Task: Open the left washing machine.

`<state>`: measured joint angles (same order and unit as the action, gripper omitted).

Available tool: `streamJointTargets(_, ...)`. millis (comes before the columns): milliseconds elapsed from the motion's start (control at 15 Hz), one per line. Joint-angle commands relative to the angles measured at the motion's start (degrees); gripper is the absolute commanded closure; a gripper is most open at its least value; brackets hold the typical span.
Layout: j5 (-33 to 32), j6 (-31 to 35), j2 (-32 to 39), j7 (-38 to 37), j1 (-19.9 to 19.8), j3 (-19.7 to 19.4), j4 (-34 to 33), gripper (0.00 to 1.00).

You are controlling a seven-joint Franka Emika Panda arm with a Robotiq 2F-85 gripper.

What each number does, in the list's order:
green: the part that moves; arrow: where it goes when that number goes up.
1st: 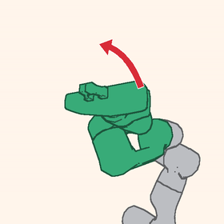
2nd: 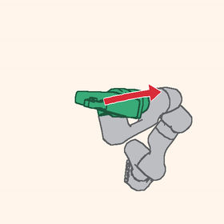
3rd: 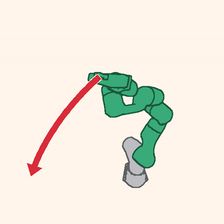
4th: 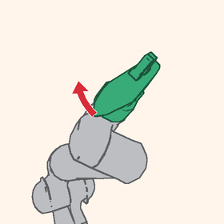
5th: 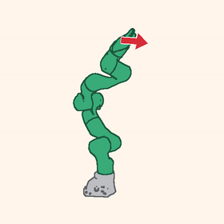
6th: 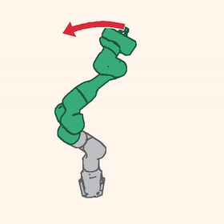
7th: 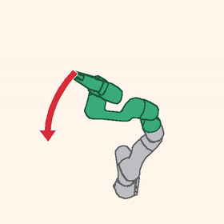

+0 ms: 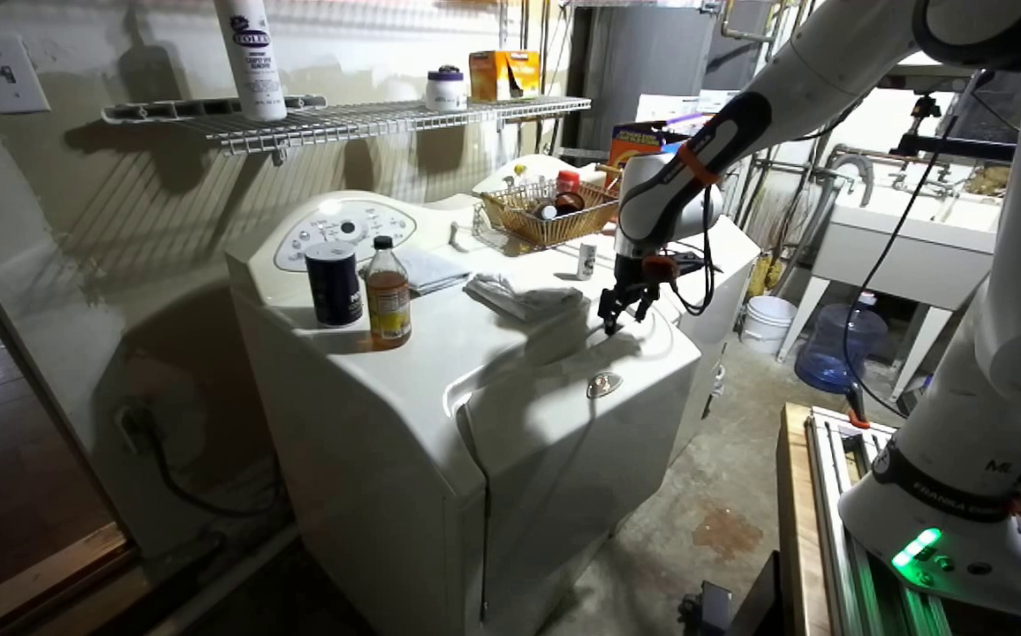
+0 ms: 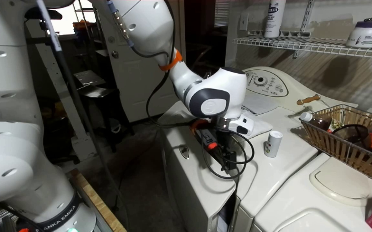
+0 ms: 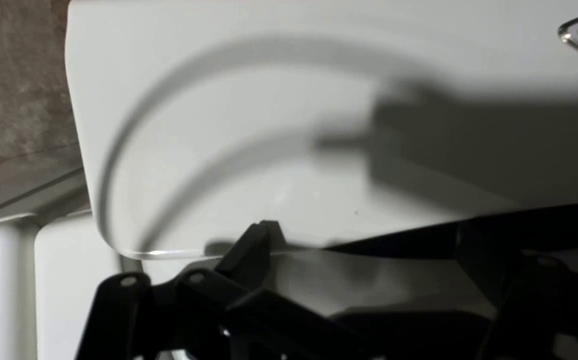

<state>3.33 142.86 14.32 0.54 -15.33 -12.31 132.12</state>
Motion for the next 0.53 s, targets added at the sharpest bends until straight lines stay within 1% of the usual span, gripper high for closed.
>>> streamJointTargets(0, 1.3, -7.0, 0.7, 0.3, 0.1, 0.2, -1.4, 0.0)
streamJointTargets(200, 1.7, -12.8, 0.4, -1.3, 0.2, 0.1, -2.1, 0.0)
streamJointTargets(467, 4.4, -21.8, -0.2, -2.2, 0.2, 0.5, -3.2, 0.0)
